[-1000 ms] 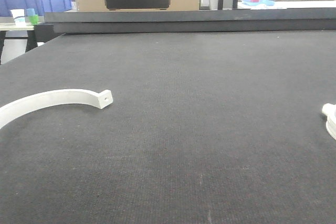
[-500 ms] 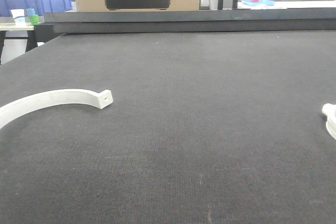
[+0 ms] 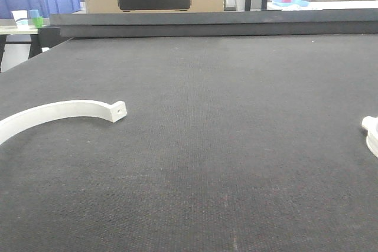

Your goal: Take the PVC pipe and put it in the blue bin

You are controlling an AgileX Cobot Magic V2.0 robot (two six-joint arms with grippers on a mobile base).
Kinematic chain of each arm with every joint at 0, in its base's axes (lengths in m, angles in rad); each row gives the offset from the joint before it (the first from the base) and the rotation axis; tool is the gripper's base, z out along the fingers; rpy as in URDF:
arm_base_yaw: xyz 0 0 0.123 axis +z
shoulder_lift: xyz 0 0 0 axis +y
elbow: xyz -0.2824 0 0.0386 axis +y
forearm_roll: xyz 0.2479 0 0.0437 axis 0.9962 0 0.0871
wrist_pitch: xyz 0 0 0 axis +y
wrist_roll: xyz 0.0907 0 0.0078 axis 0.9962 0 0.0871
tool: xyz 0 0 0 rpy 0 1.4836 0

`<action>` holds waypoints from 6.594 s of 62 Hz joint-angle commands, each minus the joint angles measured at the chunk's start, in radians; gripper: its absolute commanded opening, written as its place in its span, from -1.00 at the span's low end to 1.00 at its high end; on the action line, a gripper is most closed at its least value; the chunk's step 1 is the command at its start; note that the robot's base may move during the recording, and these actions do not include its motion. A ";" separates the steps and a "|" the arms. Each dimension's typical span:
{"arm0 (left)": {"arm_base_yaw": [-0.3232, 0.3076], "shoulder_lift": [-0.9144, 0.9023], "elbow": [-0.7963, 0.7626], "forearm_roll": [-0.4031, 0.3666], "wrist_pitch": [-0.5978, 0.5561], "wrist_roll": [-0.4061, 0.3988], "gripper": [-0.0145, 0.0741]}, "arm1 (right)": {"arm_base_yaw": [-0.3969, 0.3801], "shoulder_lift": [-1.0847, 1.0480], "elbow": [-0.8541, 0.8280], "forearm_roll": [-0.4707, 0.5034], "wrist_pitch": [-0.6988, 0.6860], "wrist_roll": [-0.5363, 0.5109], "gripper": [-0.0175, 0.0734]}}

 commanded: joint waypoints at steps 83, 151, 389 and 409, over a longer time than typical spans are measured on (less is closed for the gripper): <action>0.004 0.685 -0.994 0.007 0.705 0.001 -0.92 | -0.003 0.496 -0.762 0.008 0.424 -0.056 -0.98; 0.004 1.176 -0.933 -0.152 0.939 0.001 -0.92 | -0.003 1.242 -0.885 0.210 0.867 -0.056 -0.98; -0.095 1.739 -1.200 -0.113 0.987 0.001 -0.09 | 0.236 1.489 -1.126 -0.047 1.012 0.252 -0.99; -0.095 1.790 -1.200 -0.117 0.993 0.001 -0.09 | 0.236 1.491 -1.124 -0.047 1.001 0.252 -0.99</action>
